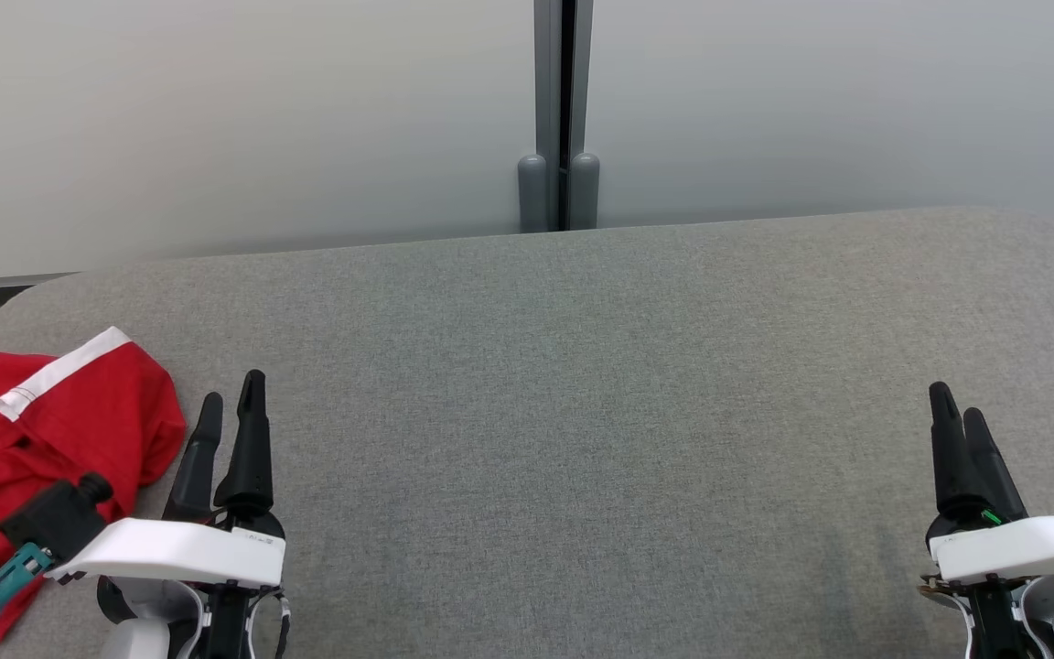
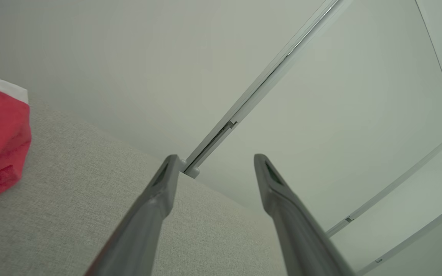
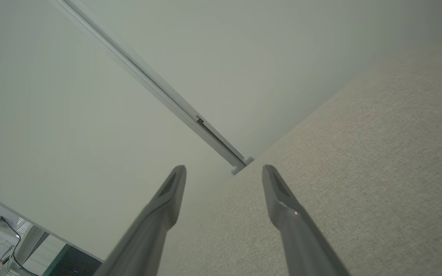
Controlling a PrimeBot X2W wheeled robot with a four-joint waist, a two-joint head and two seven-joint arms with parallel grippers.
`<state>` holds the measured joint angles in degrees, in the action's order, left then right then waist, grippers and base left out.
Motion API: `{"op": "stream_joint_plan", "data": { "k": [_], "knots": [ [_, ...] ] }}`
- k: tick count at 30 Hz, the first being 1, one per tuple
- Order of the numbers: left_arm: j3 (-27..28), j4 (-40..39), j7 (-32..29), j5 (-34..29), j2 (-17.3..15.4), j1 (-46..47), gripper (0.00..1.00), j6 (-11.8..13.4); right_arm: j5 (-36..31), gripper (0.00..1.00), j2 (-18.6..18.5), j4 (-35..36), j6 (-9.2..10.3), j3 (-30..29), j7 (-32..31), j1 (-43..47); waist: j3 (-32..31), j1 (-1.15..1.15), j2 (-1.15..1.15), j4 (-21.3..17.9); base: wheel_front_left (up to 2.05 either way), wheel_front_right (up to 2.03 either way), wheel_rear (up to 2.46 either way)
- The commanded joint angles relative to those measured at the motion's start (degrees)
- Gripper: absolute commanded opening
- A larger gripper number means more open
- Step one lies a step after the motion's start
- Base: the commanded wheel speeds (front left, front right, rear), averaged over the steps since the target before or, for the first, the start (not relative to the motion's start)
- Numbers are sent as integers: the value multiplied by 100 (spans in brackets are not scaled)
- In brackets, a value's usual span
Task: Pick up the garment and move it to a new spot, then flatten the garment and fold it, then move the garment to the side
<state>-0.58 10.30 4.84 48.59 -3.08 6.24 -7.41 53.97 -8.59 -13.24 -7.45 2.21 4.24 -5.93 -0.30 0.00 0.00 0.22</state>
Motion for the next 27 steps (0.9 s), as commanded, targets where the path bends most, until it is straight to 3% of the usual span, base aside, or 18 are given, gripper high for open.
{"op": "stream_joint_plan", "data": {
  "k": [1,8,27],
  "knots": [
    [-13,-41,66,-275,-61,119,100,0,-258,100,-83,82,-4,30,66,-153,-1,0,0,0,0,0,0],
    [-59,55,189,-893,-66,88,100,20,-1069,100,-134,37,-4,103,112,-147,-17,0,0,6,0,0,0],
    [-172,467,466,-2241,-127,-40,100,141,-2391,100,-132,-240,-4,227,205,-91,-92,0,0,25,0,0,0]
  ]
}}
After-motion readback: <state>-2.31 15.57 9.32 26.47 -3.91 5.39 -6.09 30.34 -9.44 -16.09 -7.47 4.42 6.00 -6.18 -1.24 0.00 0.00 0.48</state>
